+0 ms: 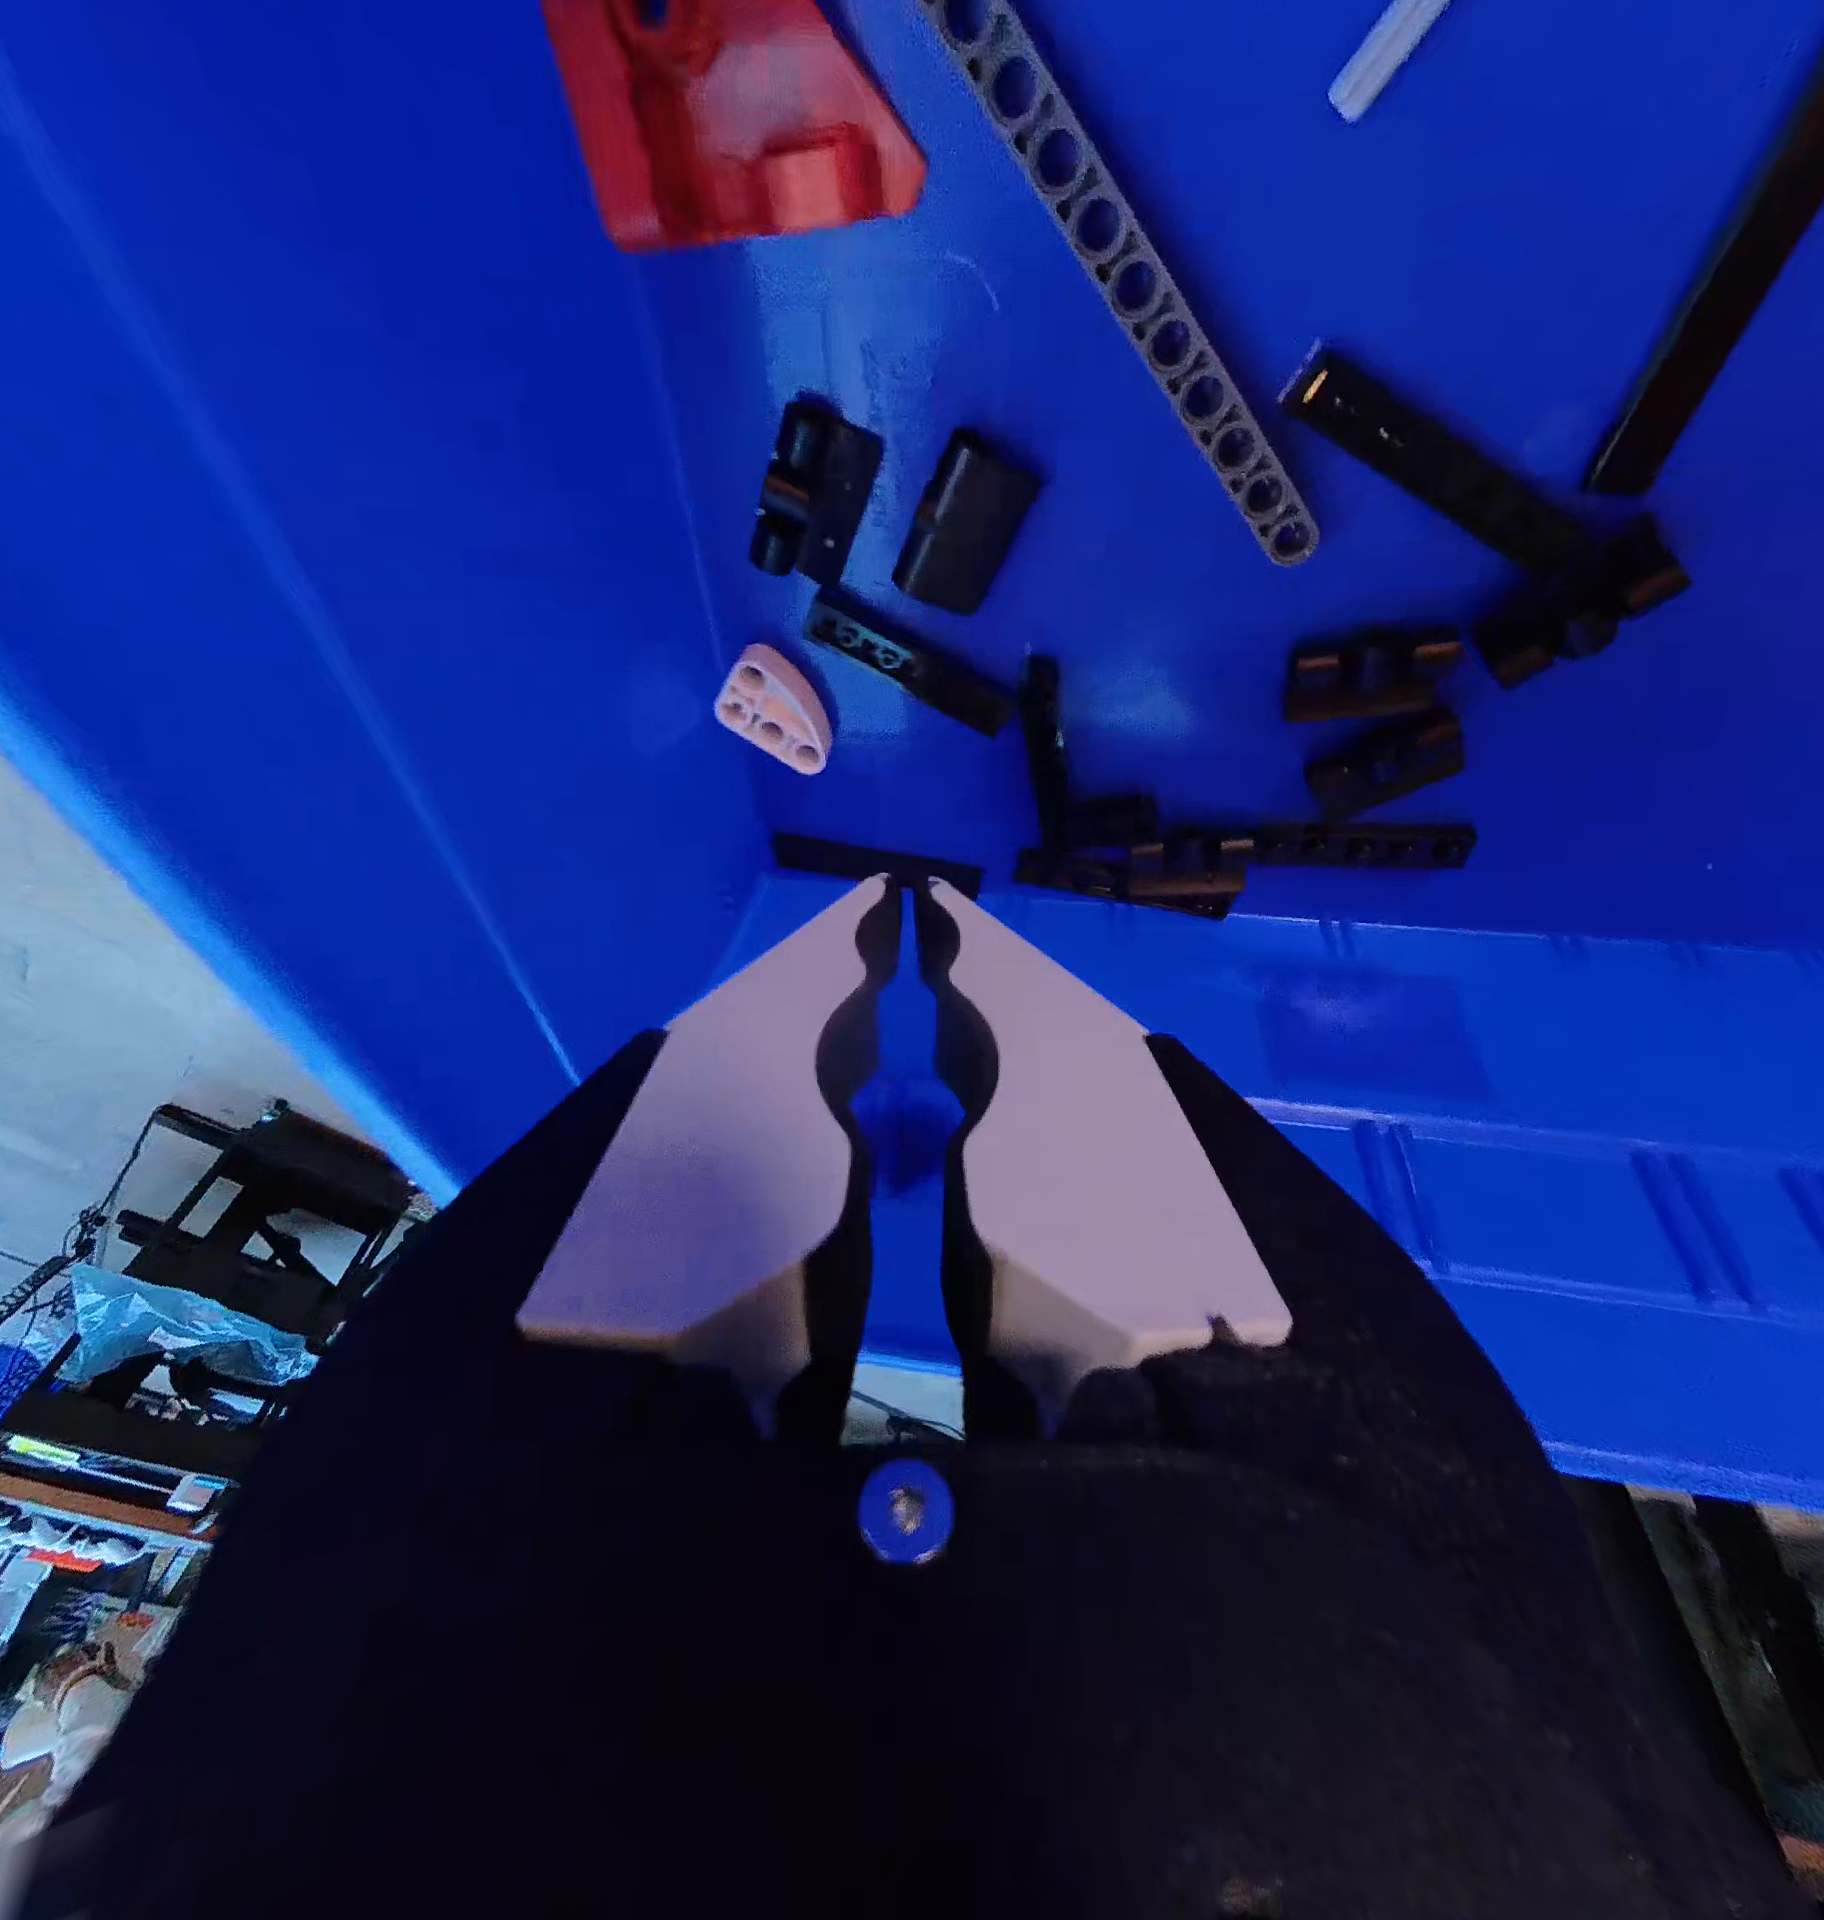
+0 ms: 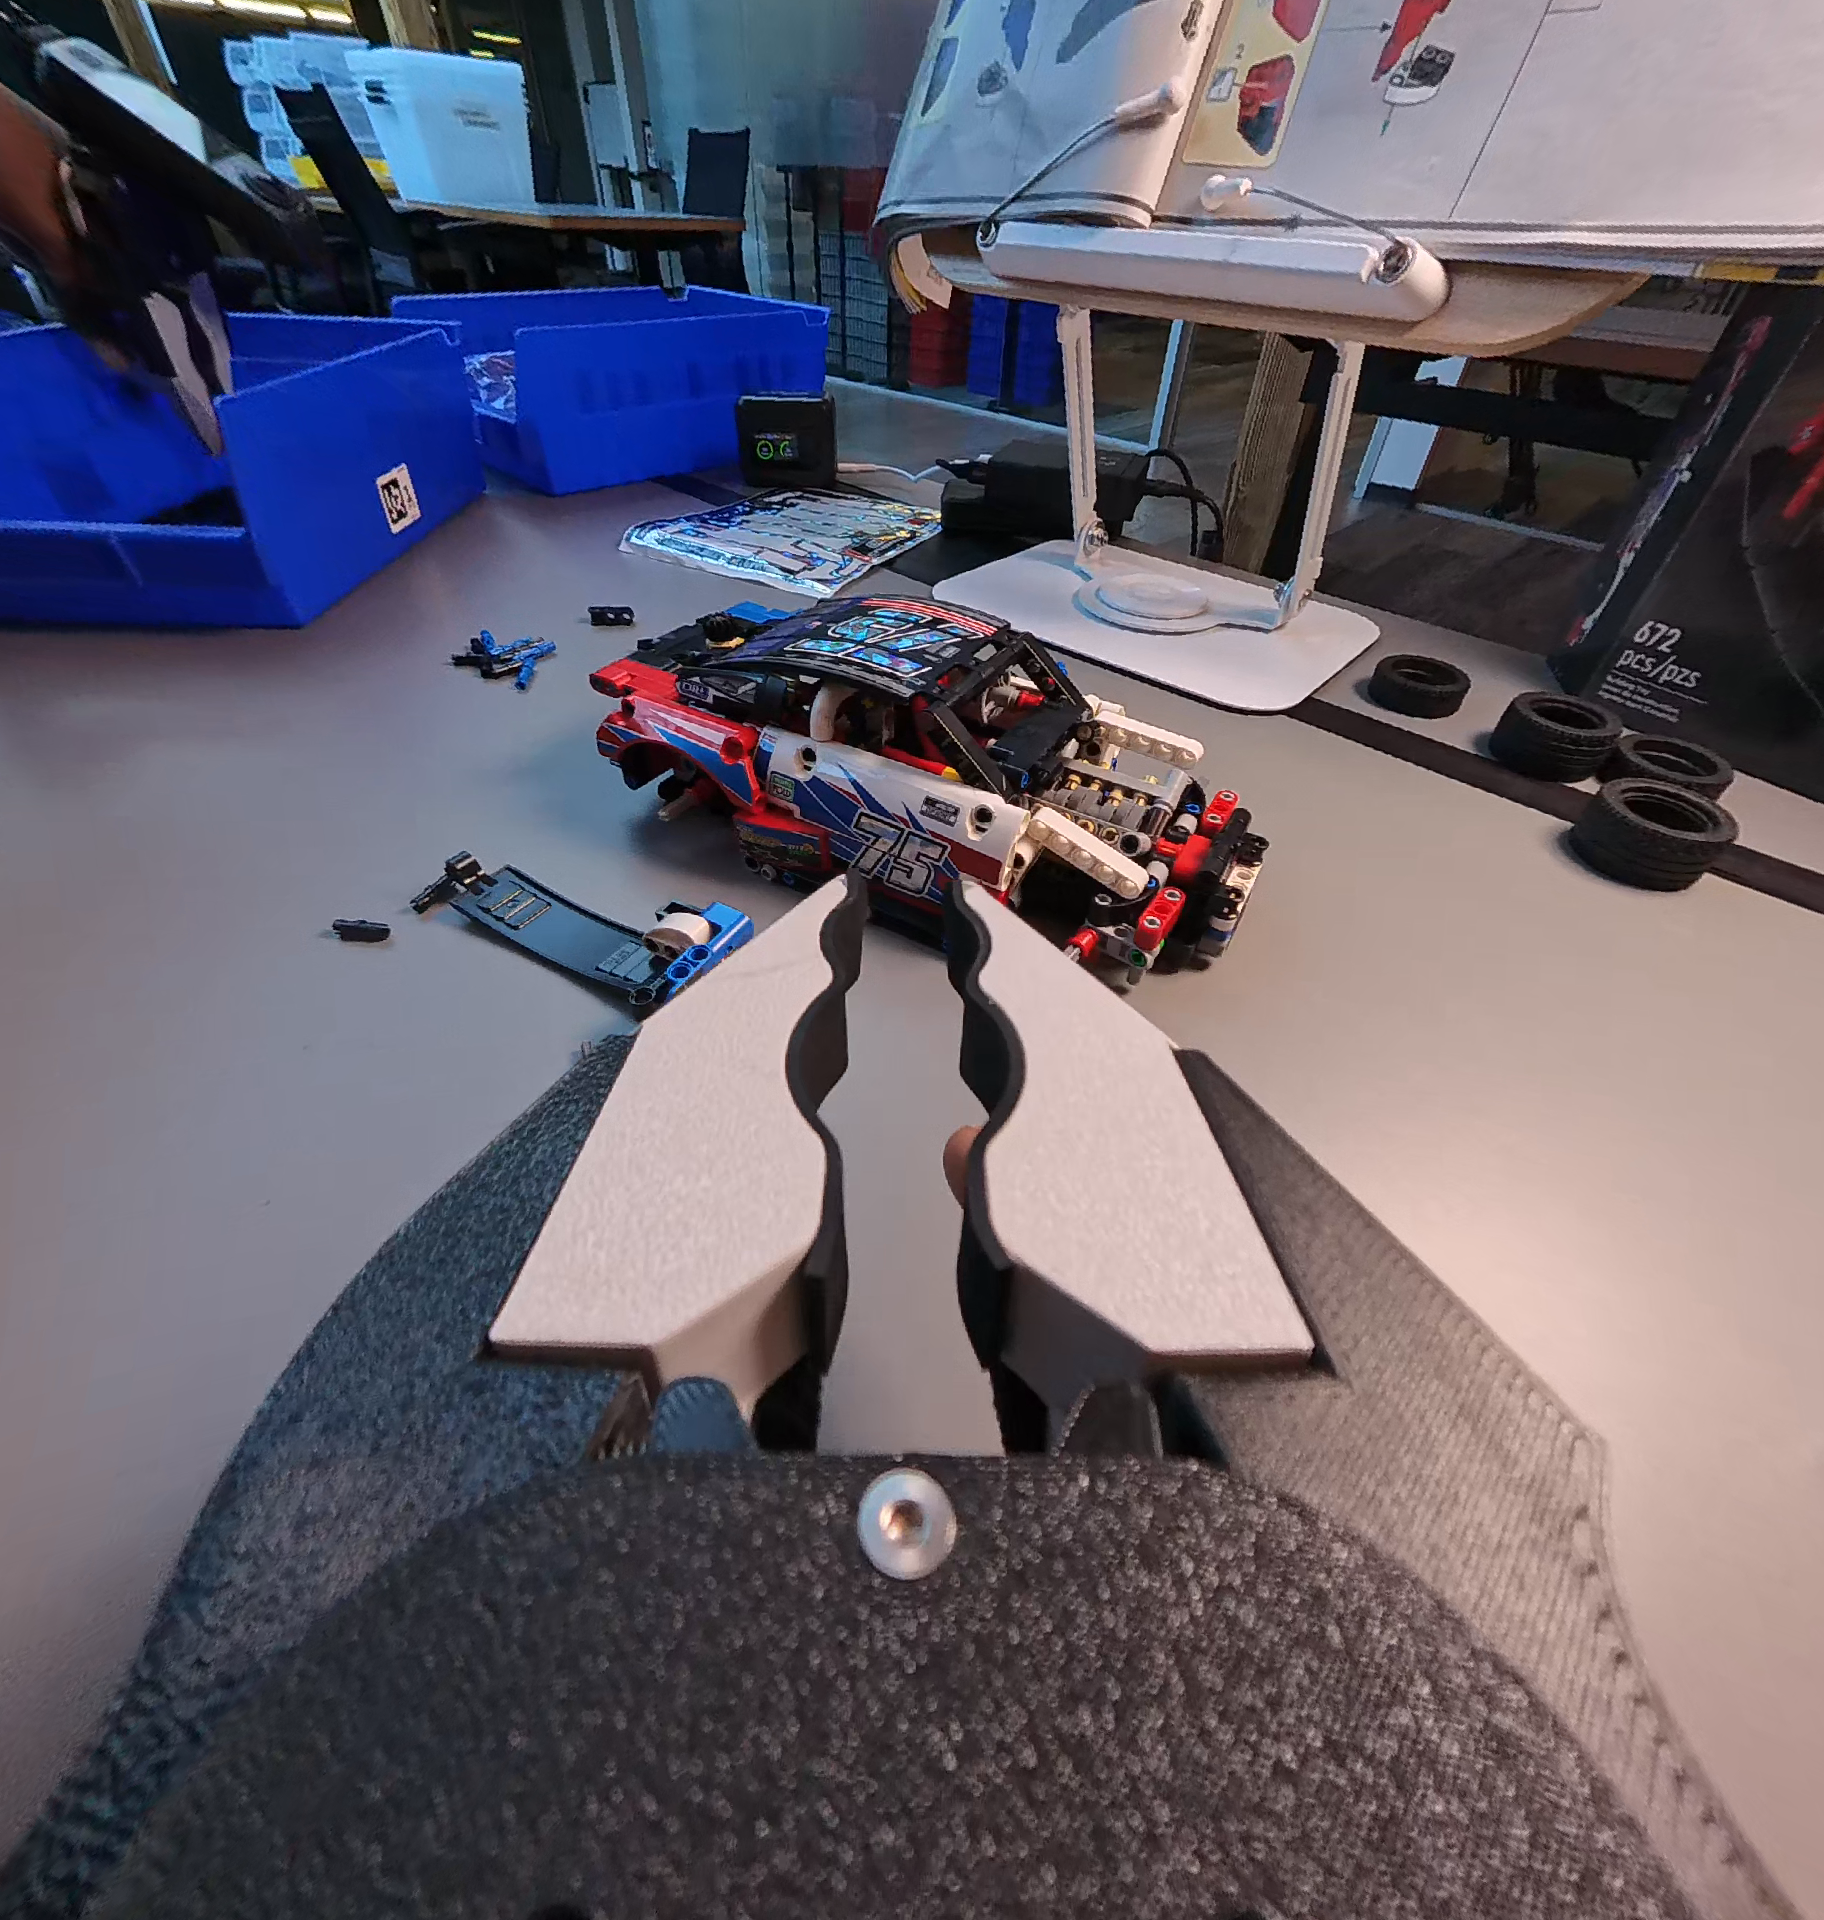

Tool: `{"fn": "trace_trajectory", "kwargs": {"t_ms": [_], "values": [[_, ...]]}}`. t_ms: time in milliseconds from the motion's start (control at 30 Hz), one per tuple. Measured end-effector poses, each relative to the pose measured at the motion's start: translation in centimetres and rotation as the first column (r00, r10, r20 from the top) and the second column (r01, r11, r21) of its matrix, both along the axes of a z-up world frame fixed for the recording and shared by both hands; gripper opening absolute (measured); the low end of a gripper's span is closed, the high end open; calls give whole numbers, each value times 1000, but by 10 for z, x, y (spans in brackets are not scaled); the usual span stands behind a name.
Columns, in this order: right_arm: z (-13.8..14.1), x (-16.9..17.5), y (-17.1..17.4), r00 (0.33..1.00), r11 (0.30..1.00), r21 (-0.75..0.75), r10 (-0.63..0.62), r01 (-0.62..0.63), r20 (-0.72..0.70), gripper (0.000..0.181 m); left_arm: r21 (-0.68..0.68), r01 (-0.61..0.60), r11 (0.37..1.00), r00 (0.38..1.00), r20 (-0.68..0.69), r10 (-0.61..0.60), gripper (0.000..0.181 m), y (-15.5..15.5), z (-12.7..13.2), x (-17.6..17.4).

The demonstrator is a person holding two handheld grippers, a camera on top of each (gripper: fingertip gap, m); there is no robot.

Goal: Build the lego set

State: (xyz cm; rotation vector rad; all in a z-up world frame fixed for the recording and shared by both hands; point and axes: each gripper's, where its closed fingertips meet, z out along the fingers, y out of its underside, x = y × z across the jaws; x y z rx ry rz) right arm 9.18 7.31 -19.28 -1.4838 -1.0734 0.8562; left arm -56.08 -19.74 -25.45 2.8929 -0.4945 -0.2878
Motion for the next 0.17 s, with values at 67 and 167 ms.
{"fn": "trace_trajectory", "kwargs": {"t_ms": [67,167], "values": [[2,1,0,1000,1000,5,-3,3,-5,12,34,-46,998,998,-36,47,17,5,0,-6],[4,3,0,1000,1000,15,-11,12,-13,12,61,-29,998,994,-100,35,33,12,-2,-17]]}}
